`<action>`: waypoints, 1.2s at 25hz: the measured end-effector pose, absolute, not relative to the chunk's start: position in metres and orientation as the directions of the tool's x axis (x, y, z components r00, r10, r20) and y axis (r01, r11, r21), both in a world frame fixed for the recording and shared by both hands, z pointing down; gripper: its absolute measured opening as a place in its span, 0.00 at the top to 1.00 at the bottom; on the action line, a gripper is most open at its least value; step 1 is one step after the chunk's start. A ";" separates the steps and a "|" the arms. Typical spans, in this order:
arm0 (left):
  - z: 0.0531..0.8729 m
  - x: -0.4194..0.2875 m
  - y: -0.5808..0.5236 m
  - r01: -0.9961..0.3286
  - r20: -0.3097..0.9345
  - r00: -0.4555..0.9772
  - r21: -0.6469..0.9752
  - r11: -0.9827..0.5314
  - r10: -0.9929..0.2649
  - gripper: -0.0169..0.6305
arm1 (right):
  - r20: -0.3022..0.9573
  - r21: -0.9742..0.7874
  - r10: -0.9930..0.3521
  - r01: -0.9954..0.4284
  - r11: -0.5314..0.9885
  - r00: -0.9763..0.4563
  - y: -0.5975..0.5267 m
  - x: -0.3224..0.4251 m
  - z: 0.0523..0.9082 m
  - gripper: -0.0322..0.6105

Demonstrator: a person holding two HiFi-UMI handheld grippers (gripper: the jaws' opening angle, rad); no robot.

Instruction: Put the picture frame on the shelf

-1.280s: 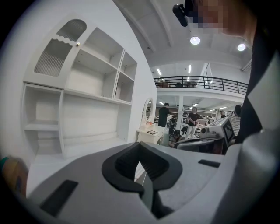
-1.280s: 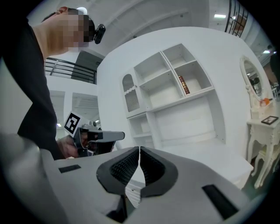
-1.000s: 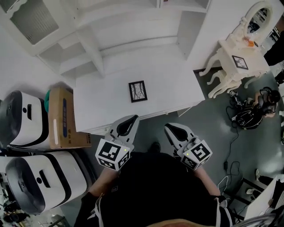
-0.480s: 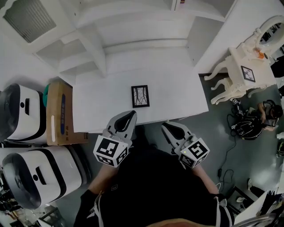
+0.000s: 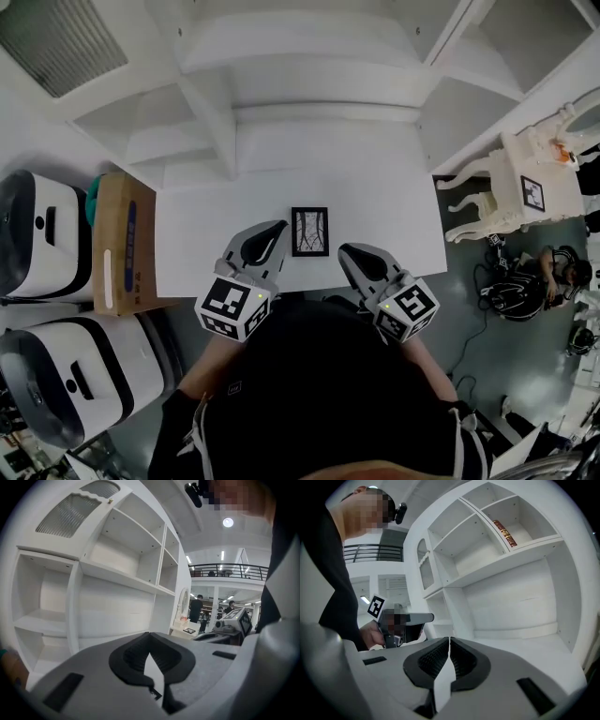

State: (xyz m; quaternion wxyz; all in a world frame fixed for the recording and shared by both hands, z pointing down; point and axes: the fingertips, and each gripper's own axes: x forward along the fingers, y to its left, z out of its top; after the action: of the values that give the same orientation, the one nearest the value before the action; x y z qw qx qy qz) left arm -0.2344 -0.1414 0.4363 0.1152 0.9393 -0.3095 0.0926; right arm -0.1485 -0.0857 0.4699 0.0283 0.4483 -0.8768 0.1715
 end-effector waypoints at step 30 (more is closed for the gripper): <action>0.618 -0.227 -0.222 -0.661 0.522 0.726 0.350 -0.663 -0.448 0.96 | 0.521 -0.380 -0.607 -0.800 0.464 -0.600 -0.178 -0.146 0.643 0.91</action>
State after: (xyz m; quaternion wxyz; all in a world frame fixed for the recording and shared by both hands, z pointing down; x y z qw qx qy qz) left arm -0.2275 -0.2223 0.6184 0.2666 0.8898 -0.3118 0.2001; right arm -0.1457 -0.1784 0.6434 0.1585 0.4185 -0.8408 0.3047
